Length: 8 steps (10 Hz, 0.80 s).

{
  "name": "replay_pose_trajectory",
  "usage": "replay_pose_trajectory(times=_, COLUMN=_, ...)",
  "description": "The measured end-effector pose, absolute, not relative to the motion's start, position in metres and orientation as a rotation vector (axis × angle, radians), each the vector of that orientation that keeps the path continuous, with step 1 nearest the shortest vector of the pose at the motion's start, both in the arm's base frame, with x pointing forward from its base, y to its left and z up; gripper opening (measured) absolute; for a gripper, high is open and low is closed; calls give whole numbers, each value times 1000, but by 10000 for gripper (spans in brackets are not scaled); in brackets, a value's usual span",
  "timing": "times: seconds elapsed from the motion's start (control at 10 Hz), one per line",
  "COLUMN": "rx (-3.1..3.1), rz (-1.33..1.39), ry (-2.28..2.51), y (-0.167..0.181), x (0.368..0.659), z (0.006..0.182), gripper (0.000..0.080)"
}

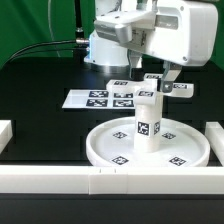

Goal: Assemble round table

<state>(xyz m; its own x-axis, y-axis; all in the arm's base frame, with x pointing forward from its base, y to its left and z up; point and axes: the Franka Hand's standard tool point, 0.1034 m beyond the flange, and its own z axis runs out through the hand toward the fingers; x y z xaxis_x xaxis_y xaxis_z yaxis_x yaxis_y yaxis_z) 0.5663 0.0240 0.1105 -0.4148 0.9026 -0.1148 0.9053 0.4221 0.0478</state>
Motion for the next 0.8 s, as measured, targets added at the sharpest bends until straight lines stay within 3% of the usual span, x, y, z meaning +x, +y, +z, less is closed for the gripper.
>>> replay_pose_trajectory(times=0.8, rx=1639, rz=-36, ry=2547, y=28, x=565, z=103, gripper=649)
